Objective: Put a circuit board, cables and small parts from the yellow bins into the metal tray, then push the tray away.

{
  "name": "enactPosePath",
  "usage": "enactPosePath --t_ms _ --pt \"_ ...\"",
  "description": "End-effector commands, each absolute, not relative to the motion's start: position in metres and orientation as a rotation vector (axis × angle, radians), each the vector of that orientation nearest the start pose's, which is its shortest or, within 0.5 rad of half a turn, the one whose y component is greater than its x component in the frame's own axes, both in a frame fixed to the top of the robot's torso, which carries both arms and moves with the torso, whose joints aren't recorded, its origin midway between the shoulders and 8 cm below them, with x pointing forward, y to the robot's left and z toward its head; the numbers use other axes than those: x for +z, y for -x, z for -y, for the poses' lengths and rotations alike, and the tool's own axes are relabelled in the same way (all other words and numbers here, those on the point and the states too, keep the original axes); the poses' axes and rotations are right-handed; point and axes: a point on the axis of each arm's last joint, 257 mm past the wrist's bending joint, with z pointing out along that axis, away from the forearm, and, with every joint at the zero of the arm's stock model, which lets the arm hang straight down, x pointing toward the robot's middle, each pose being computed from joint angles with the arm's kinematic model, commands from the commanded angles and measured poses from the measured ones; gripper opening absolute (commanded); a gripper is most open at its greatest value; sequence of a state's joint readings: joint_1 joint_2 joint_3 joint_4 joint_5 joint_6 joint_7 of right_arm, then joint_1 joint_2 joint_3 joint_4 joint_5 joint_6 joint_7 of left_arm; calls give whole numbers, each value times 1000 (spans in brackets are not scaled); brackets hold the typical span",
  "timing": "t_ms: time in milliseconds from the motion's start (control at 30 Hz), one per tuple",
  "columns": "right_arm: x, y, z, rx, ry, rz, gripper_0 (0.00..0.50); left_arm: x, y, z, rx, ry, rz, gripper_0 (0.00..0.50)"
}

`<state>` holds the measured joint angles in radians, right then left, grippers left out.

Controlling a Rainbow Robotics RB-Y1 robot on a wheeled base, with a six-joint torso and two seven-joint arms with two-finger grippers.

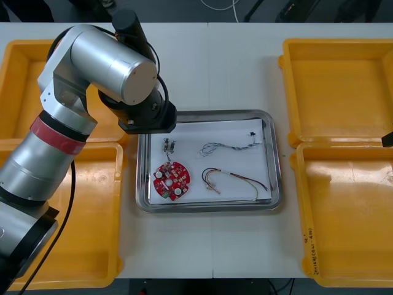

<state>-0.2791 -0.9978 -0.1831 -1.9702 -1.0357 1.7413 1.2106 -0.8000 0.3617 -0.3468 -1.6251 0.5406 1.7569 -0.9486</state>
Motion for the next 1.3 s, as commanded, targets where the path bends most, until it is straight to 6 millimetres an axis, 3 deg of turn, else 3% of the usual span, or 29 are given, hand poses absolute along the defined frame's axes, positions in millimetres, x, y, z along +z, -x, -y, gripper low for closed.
enactPosePath --t_ms 33,333,667,1033,1300 --pt "-123 -411 389 50 -36 -2664 500 -135 -517 -124 -165 22 -2634 500" --pt "-123 -409 384 63 -20 -2668 500 -106 -508 -160 -165 18 -2648 500" --pt "-124 -408 394 14 -42 -2673 500 -70 -509 -193 -181 10 -2609 500" --pt "-124 -408 398 -3 -60 -2674 500 -56 -508 -238 -112 -33 -2596 500" --pt "-124 -409 399 -6 -61 -2671 500 -52 -496 -275 -137 -5 -2601 500"
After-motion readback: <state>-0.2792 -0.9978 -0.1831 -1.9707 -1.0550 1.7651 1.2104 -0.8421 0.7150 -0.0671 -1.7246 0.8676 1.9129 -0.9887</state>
